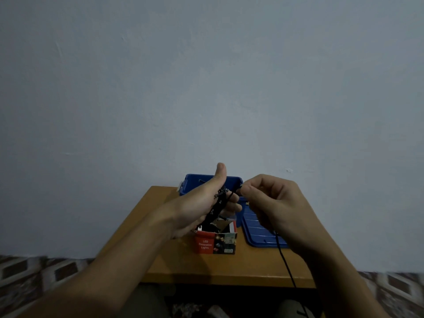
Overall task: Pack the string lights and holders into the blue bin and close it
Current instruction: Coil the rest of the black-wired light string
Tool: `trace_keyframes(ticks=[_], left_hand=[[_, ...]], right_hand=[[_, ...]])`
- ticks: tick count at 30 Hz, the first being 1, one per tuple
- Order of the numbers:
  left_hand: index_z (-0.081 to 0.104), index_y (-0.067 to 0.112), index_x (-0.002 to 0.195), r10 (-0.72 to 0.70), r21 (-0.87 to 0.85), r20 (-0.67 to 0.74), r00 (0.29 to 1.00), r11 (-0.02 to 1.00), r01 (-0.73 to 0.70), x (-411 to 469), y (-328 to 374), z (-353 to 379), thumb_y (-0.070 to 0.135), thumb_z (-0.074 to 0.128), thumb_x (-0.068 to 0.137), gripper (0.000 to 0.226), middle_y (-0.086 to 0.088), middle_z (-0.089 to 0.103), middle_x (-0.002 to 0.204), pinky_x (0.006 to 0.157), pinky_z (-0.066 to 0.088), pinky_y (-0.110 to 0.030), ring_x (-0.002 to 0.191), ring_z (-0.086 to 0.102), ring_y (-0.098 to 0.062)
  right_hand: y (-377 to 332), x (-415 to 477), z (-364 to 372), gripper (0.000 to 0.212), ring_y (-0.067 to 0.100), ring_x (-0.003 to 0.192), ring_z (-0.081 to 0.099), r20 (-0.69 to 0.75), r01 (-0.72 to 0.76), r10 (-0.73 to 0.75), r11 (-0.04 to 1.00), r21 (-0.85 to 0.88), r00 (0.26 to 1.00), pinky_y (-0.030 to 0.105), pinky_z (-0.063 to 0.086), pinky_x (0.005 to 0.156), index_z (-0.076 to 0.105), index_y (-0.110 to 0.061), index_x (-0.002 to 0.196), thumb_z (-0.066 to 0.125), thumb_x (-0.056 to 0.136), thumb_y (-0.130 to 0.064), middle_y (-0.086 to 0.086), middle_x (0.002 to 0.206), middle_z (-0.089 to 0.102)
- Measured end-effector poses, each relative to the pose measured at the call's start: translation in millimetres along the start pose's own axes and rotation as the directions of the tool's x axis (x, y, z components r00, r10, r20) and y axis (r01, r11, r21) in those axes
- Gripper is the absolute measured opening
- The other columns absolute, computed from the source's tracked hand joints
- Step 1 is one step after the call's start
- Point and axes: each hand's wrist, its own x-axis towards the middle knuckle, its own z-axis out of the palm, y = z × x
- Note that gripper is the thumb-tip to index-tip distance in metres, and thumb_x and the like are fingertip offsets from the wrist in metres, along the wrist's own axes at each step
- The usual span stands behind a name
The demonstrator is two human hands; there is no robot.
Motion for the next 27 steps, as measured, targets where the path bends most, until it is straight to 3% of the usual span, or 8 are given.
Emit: trace_keyframes(ticks=[4, 8, 12, 15, 18, 21, 25, 27], left_hand=[[0.066, 0.005, 0.108, 0.004, 0.023, 0.068, 0.998, 1.0, -0.005, -6, 6, 3, 0.073, 0.013, 0.091, 0.088, -0.009, 0.075, 0.092, 0.086, 0.053, -0.031, 0.09, 0.072, -0.019], [0.063, -0.007, 0.112, 0.003, 0.031, 0.172, 0.985, 0.999, -0.009, -5, 6, 2, 0.077, 0.012, 0.089, 0.101, -0.019, 0.07, 0.09, 0.08, 0.054, -0.033, 0.085, 0.067, -0.032], [0.068, 0.002, 0.075, -0.018, 0.071, 0.246, 0.969, 0.997, 0.0, -6, 6, 2, 0.082, 0.008, 0.086, 0.101, -0.018, 0.067, 0.069, 0.064, 0.051, -0.029, 0.058, 0.059, -0.024], [0.062, 0.004, 0.064, -0.007, 0.08, 0.289, 0.957, 0.997, -0.017, -5, 6, -1, 0.085, 0.007, 0.082, 0.1, -0.009, 0.055, 0.049, 0.056, 0.044, -0.029, 0.047, 0.048, -0.021], [0.041, 0.012, 0.052, 0.056, -0.118, 0.415, 0.908, 0.993, -0.007, -5, 6, -4, 0.085, 0.01, 0.084, 0.086, -0.001, 0.038, 0.037, 0.064, 0.049, -0.034, 0.035, 0.035, -0.015], [0.033, 0.016, 0.049, 0.143, -0.31, 0.535, 0.833, 0.95, 0.036, -4, 3, -7, 0.083, 0.012, 0.087, 0.079, 0.001, 0.038, 0.035, 0.067, 0.05, -0.035, 0.03, 0.037, -0.011], [0.041, 0.013, 0.053, 0.265, -0.476, 0.586, 0.765, 0.877, 0.06, -1, -3, -10, 0.078, 0.016, 0.091, 0.079, -0.004, 0.048, 0.04, 0.07, 0.05, -0.035, 0.036, 0.048, -0.015], [0.051, 0.009, 0.061, 0.364, -0.574, 0.574, 0.733, 0.817, 0.044, 0, -5, -12, 0.074, 0.02, 0.093, 0.079, -0.007, 0.053, 0.047, 0.075, 0.039, -0.042, 0.044, 0.053, -0.02]], right_hand=[[-2, 0, -2, 0.019, 0.0, 0.038, 0.042, 0.065, 0.038, -0.04, 0.999, 0.03, 0.997, 0.012, 0.033, 0.04, 0.065, 0.004, 0.092, 0.055, 0.099, -0.01, -0.007, 0.048, 0.053], [0, 4, -1, 0.017, -0.001, 0.041, 0.05, 0.043, 0.093, -0.089, 0.991, -0.092, 0.995, 0.007, 0.035, 0.043, 0.068, 0.001, 0.095, 0.055, 0.1, -0.009, -0.014, 0.051, 0.058], [5, 7, 0, 0.016, -0.002, 0.048, 0.052, -0.017, 0.11, -0.113, 0.987, -0.119, 0.994, 0.008, 0.038, 0.047, 0.071, -0.004, 0.094, 0.058, 0.098, -0.012, -0.014, 0.057, 0.061], [8, 9, 0, 0.015, -0.002, 0.048, 0.049, -0.02, 0.088, -0.09, 0.994, -0.058, 0.996, 0.008, 0.036, 0.048, 0.071, -0.004, 0.094, 0.06, 0.097, -0.013, -0.013, 0.057, 0.059], [12, 8, 3, 0.017, -0.002, 0.052, 0.052, 0.001, 0.081, -0.081, 0.994, -0.073, 0.997, 0.009, 0.039, 0.052, 0.072, -0.005, 0.09, 0.061, 0.096, -0.016, -0.012, 0.06, 0.061], [16, 5, 7, 0.021, -0.002, 0.047, 0.048, 0.014, 0.041, -0.04, 0.998, -0.047, 0.999, 0.009, 0.037, 0.047, 0.071, -0.003, 0.093, 0.058, 0.098, -0.019, -0.013, 0.055, 0.057], [18, 2, 11, 0.017, 0.002, 0.057, 0.053, 0.018, 0.016, -0.015, 0.999, -0.044, 1.0, 0.013, 0.041, 0.052, 0.069, -0.011, 0.1, 0.056, 0.098, -0.022, -0.002, 0.068, 0.064], [21, 1, 12, 0.012, 0.01, 0.061, 0.055, 0.034, -0.017, 0.017, 1.0, -0.016, 0.999, 0.021, 0.044, 0.056, 0.063, -0.013, 0.104, 0.055, 0.099, -0.022, 0.005, 0.072, 0.065]])
